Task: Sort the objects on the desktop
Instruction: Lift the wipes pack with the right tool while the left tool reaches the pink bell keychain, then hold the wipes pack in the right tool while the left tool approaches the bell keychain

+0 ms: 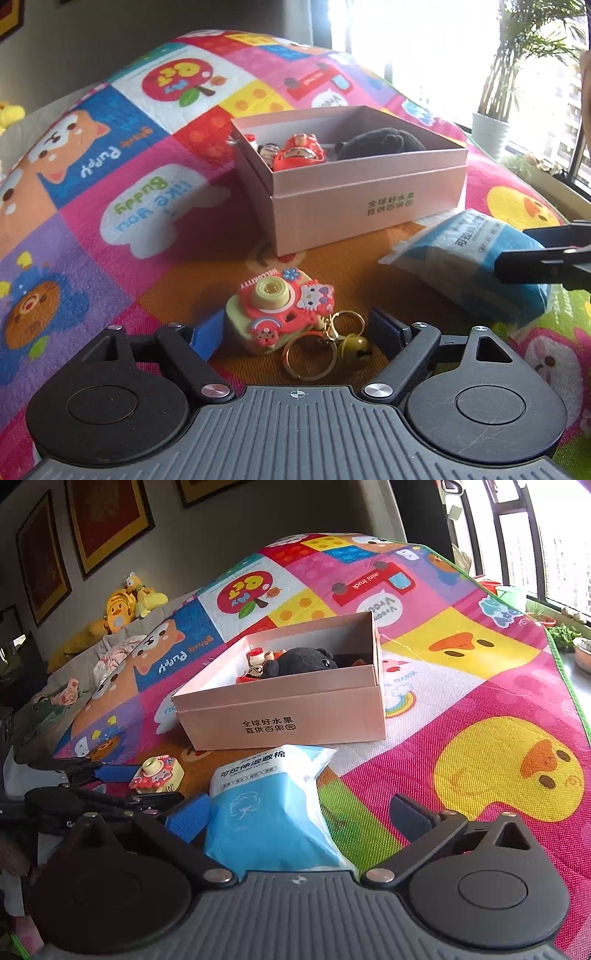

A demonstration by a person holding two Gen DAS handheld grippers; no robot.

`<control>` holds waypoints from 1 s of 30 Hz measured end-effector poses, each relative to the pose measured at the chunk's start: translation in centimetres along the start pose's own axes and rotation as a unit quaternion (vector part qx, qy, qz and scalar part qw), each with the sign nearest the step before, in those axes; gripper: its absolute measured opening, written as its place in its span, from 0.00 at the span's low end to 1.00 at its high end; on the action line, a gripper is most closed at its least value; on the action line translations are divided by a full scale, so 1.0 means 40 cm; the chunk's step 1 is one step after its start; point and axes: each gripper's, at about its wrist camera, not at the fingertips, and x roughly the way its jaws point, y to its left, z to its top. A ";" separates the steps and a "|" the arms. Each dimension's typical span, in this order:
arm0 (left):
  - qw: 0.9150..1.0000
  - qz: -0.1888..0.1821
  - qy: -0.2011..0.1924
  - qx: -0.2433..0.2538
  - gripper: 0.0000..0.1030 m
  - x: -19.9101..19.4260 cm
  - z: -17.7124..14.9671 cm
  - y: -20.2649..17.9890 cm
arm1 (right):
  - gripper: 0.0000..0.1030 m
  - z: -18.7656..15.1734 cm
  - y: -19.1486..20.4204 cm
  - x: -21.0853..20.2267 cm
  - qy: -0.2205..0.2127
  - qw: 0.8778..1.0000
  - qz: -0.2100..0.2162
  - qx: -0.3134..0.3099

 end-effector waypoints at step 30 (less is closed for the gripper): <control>1.000 0.004 0.018 -0.015 0.24 -0.123 -0.071 0.005 | 1.00 0.003 -0.003 -0.001 0.000 1.000 -0.001 0.003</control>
